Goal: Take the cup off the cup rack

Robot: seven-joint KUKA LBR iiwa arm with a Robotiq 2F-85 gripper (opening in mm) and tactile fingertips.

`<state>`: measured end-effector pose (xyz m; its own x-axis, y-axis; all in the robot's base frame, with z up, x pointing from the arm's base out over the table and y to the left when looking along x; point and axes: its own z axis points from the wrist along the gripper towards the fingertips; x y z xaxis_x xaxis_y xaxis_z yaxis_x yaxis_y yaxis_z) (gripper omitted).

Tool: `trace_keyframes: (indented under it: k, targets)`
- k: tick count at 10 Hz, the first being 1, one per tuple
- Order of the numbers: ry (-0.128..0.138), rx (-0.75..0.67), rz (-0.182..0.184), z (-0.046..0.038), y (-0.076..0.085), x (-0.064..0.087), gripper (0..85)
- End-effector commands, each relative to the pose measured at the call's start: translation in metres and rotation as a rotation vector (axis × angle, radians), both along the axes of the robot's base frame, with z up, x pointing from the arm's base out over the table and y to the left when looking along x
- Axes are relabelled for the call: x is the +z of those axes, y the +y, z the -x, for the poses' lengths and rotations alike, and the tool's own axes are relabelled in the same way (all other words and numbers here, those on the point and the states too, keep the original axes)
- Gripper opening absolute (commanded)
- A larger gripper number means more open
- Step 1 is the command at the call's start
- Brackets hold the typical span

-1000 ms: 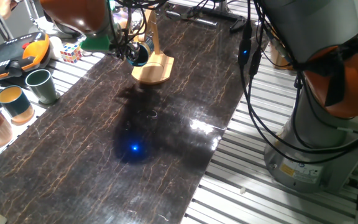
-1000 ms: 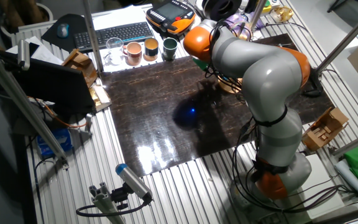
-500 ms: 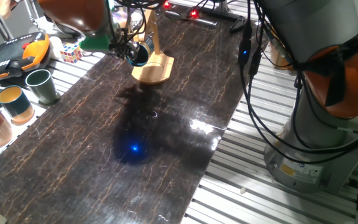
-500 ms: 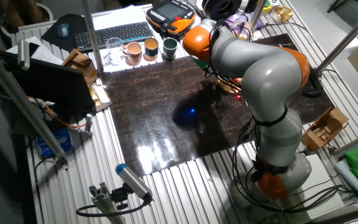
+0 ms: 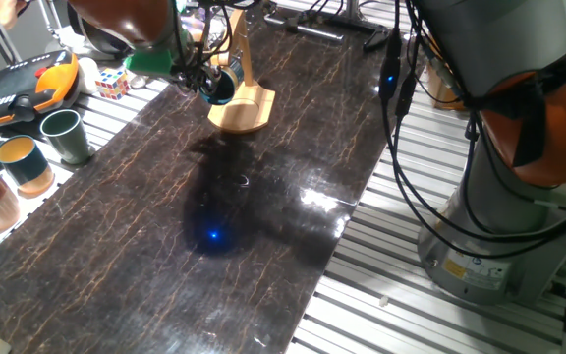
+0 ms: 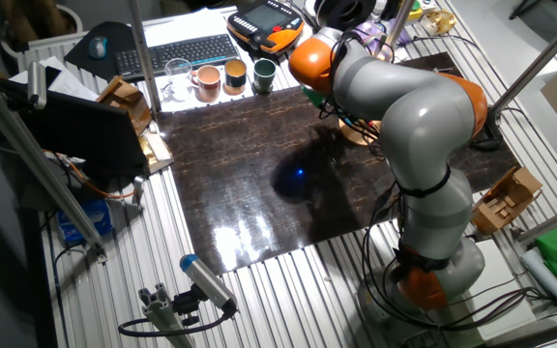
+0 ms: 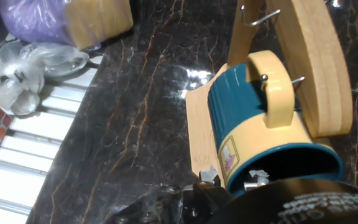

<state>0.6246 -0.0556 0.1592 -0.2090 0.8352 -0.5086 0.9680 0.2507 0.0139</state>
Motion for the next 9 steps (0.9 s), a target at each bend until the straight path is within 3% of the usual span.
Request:
trace_keyframes:
  k: [1,9]
  targets:
    - [0.001,-0.001,0.001,0.0001,0.0,0.0012,30.3]
    - [-0.021,-0.023,0.04,-0.0008,-0.0005,0.0007,28.7]
